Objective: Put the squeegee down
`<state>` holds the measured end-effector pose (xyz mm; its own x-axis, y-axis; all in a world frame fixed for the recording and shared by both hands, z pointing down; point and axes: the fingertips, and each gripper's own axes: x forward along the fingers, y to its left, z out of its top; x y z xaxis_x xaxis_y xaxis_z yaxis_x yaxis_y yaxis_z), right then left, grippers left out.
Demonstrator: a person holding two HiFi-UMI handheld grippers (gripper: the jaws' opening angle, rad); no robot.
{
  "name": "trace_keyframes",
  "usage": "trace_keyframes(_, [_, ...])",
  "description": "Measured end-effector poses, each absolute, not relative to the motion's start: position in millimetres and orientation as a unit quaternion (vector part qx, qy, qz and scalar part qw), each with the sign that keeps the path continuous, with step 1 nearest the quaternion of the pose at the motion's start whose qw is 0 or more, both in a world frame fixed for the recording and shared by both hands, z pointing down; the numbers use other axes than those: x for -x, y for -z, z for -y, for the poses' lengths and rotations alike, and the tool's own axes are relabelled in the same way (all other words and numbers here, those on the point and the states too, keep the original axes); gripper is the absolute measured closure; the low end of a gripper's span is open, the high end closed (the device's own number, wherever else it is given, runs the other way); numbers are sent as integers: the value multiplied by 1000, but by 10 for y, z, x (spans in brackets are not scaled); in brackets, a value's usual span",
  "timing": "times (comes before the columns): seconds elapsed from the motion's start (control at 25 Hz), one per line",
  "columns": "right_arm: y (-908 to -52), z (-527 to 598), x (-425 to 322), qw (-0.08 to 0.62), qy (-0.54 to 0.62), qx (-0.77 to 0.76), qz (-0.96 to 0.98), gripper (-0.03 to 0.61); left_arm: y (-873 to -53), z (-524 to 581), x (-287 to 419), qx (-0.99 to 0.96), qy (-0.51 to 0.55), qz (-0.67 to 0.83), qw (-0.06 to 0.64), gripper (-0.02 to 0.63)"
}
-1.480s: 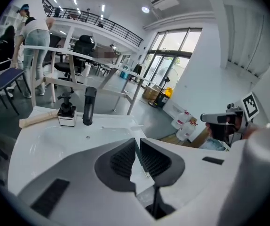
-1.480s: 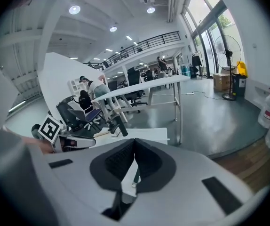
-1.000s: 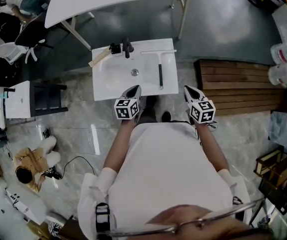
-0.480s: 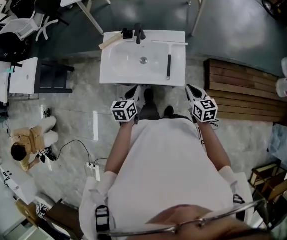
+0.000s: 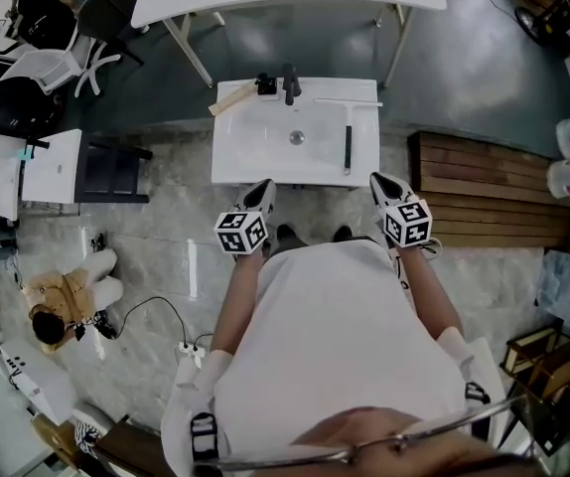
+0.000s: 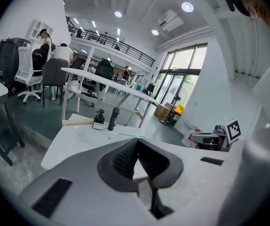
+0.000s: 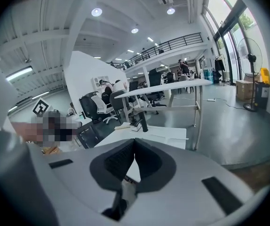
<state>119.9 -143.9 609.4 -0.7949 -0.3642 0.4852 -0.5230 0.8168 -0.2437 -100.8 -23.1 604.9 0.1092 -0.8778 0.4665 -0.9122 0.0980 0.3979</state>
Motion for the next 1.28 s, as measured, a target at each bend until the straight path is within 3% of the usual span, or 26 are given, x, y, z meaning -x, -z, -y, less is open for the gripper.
trace_keyframes(0.44, [-5771, 1489, -985, 194, -153, -280, 928, 572, -5828, 158, 1541, -694, -38, 656, 294, 609])
trace_keyframes(1.28, [-5758, 1318, -951, 203, -157, -291, 921, 572, -5859, 77, 1614, -689, 10, 652, 316, 609])
